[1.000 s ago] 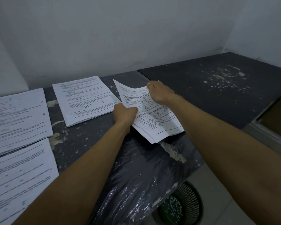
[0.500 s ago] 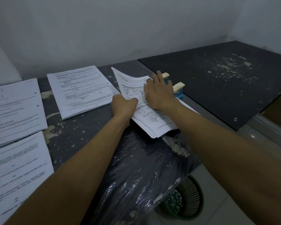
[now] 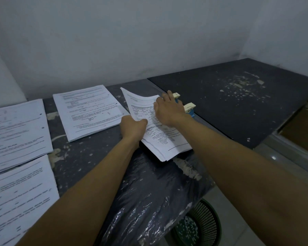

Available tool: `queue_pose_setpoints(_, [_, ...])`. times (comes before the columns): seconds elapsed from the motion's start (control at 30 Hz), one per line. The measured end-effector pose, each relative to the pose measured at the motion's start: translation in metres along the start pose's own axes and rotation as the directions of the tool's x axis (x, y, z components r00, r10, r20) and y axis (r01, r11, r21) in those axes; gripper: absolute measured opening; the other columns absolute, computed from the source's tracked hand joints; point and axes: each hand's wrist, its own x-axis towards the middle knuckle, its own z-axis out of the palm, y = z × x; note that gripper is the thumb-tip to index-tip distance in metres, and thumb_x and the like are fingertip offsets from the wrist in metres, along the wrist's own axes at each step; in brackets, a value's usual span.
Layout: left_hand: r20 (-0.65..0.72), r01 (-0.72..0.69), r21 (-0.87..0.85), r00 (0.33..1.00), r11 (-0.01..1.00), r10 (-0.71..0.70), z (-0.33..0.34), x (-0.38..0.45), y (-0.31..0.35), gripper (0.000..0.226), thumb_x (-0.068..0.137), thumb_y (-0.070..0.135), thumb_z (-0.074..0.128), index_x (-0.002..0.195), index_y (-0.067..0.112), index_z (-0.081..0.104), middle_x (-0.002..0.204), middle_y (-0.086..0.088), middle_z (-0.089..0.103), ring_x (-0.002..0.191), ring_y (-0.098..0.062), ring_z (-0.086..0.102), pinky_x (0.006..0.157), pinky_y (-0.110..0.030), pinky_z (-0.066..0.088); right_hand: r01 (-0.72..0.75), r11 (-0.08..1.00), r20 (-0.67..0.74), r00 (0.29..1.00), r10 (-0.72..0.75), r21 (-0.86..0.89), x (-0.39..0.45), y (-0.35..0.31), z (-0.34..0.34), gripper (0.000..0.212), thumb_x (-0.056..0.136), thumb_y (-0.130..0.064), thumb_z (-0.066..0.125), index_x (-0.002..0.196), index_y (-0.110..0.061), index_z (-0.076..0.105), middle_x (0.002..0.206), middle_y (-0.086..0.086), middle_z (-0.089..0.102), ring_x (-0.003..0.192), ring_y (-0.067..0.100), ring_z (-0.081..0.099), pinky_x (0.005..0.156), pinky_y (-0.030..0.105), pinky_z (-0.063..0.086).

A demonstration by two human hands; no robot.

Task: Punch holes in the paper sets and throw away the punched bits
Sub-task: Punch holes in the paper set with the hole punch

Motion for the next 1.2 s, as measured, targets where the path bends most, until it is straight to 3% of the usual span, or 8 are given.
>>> queue_pose_setpoints(0.17, [0.017,0.016,-0.029,1.0,0.999,-0.016,-0.001,0.0,0.0,0.025,0.081,0.005,0.07,0.074,0.028,0.065,0.081,0.009,0.069,0.08,-0.017,0.069,0.071,-0.035,0.061,0.004,0.972,0.09,0.996,-0.026,0.233,0.006,0.006,-0.032,0.046,0.108,-0.029,0.017,0.137,-0.014,0.049,0.158,0.009,0.033,0.152,0.031,0.013,0.12,0.049,0.017])
queue_pose_setpoints(0.23, [0.021,0.014,-0.037,1.0,0.999,-0.014,-0.001,0.0,0.0,0.026,0.082,0.005,0.07,0.073,0.029,0.064,0.08,0.011,0.068,0.079,-0.016,0.069,0.07,-0.032,0.06,-0.045,0.913,0.14,0.99,-0.014,0.406,0.007,0.01,-0.047,0.051,0.105,-0.05,0.015,0.129,-0.029,0.055,0.158,0.007,0.035,0.149,0.032,0.023,0.118,0.049,0.022])
queue_pose_setpoints(0.3, [0.018,0.01,-0.039,1.0,0.999,-0.01,-0.001,-0.001,0.001,0.028,0.082,0.005,0.07,0.072,0.03,0.064,0.08,0.011,0.067,0.077,-0.013,0.067,0.066,-0.027,0.057,-0.092,0.853,0.183,0.983,-0.004,0.513,0.006,0.013,-0.056,0.072,0.095,-0.073,0.021,0.142,-0.027,0.05,0.157,0.004,0.038,0.141,0.03,0.037,0.108,0.046,0.034])
queue_pose_setpoints(0.4, [0.01,0.017,-0.027,1.0,0.999,-0.017,-0.001,0.0,0.001,0.025,0.082,0.005,0.07,0.075,0.028,0.065,0.08,0.011,0.067,0.077,-0.014,0.068,0.063,-0.024,0.055,-0.092,0.849,0.188,0.982,-0.008,0.521,0.01,0.019,-0.057,0.066,0.095,-0.066,0.043,0.141,-0.02,0.049,0.147,0.004,0.049,0.117,0.023,0.053,0.083,0.035,0.038])
queue_pose_setpoints(0.67, [0.032,0.068,-0.064,0.997,0.996,-0.066,-0.001,0.004,-0.002,0.016,0.084,0.004,0.071,0.095,0.015,0.073,0.093,0.0,0.073,0.082,-0.021,0.07,0.073,-0.036,0.061,-0.14,0.759,0.231,0.973,-0.014,0.636,0.02,0.03,-0.064,0.061,0.096,-0.055,0.049,0.146,-0.021,0.046,0.154,0.004,0.04,0.138,0.027,0.039,0.094,0.039,0.031])
queue_pose_setpoints(0.8, [0.081,0.148,-0.168,0.987,0.975,-0.137,-0.004,0.007,0.002,0.021,0.082,-0.002,0.074,0.083,0.019,0.069,0.085,0.001,0.071,0.078,-0.019,0.07,0.059,-0.029,0.058,-0.146,0.752,0.237,0.971,-0.013,0.642,0.021,0.03,-0.064,0.061,0.097,-0.056,0.048,0.147,-0.022,0.044,0.157,0.005,0.037,0.14,0.029,0.037,0.097,0.042,0.032])
queue_pose_setpoints(1.03, [0.057,0.122,-0.137,0.992,0.983,-0.115,-0.009,0.008,0.007,0.02,0.082,-0.002,0.073,0.089,0.017,0.069,0.09,-0.001,0.071,0.082,-0.021,0.069,0.068,-0.032,0.058,-0.152,0.733,0.239,0.971,-0.015,0.663,0.019,0.031,-0.066,0.065,0.097,-0.056,0.047,0.151,-0.021,0.039,0.16,0.006,0.033,0.143,0.031,0.033,0.109,0.048,0.03])
queue_pose_setpoints(1.2, [0.026,0.071,-0.077,0.997,0.995,-0.069,-0.031,0.011,0.014,0.015,0.082,0.001,0.073,0.085,0.015,0.07,0.09,-0.002,0.073,0.08,-0.021,0.07,0.061,-0.029,0.058,-0.106,0.755,0.179,0.984,-0.015,0.648,0.016,0.027,-0.065,0.056,0.097,-0.055,0.05,0.134,-0.013,0.049,0.145,0.008,0.046,0.118,0.021,0.049,0.095,0.041,0.035])
